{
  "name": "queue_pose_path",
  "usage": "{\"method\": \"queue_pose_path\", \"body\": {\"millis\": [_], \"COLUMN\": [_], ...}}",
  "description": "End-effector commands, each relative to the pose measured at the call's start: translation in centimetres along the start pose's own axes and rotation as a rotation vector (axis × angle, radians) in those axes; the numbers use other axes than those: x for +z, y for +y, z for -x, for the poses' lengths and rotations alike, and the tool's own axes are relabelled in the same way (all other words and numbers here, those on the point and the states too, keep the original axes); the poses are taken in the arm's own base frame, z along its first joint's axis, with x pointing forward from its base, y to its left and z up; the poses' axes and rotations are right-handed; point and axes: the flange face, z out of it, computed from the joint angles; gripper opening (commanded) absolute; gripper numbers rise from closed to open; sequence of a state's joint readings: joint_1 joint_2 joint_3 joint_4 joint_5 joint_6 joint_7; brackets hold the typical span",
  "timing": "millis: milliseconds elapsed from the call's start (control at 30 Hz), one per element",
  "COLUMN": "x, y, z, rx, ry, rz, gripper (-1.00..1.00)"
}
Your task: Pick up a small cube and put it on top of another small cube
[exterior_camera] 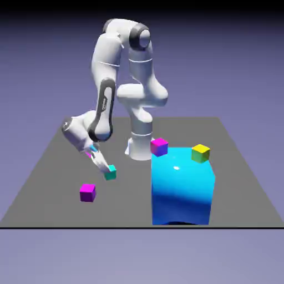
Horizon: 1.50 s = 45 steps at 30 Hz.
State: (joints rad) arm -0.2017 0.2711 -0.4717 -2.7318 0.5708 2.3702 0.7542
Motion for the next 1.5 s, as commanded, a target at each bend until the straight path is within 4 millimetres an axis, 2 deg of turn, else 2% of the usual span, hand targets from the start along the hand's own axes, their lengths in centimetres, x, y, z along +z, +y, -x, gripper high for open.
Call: {"method": "queue_pose_path", "body": {"millis": [0, 33, 67, 100, 300, 367, 400, 467, 567, 700, 800, 900, 967, 1033, 1133, 1200, 1467], "x": [1.2, 1.2, 1.2, 1.2, -5.5, -5.5, -6.4, -8.1, -10.4, -12.8, -14.0, -14.7, -14.6, -13.9, -13.0, -12.6, -12.9], "y": [0.0, 0.0, 0.0, 0.0, 0.8, 0.8, -0.6, -3.6, -7.6, -11.3, -12.8, -12.8, -11.5, -8.5, -2.7, 2.0, 4.0], "z": [-0.2, -0.2, -0.2, -0.2, 0.6, 0.6, 1.3, 4.4, 10.1, 19.4, 27.4, 35.9, 41.9, 47.9, 55.8, 60.3, 53.1], "rx": [0.002, 0.002, 0.002, 0.002, 0.002, 0.002, -0.018, -0.132, -0.308, -0.549, -0.735, -0.922, -1.085, -1.301, -1.610, -1.805, -1.803], "ry": [0.002, 0.002, 0.002, 0.002, 0.002, 0.002, 0.027, 0.077, 0.142, 0.208, 0.242, 0.261, 0.272, 0.299, 0.357, 0.407, 0.622], "rz": [0.001, 0.001, 0.001, 0.001, 0.001, 0.001, -0.037, -0.075, -0.132, -0.209, -0.266, -0.323, -0.313, -0.229, -0.098, -0.010, 0.461], "gripper": [0.00, 0.00, -1.00, -1.00, -1.00, -1.00, -1.00, -1.00, -1.00, -1.00, -1.00, -1.00, -1.00, -1.00, -1.00, -1.00, -1.00]}}
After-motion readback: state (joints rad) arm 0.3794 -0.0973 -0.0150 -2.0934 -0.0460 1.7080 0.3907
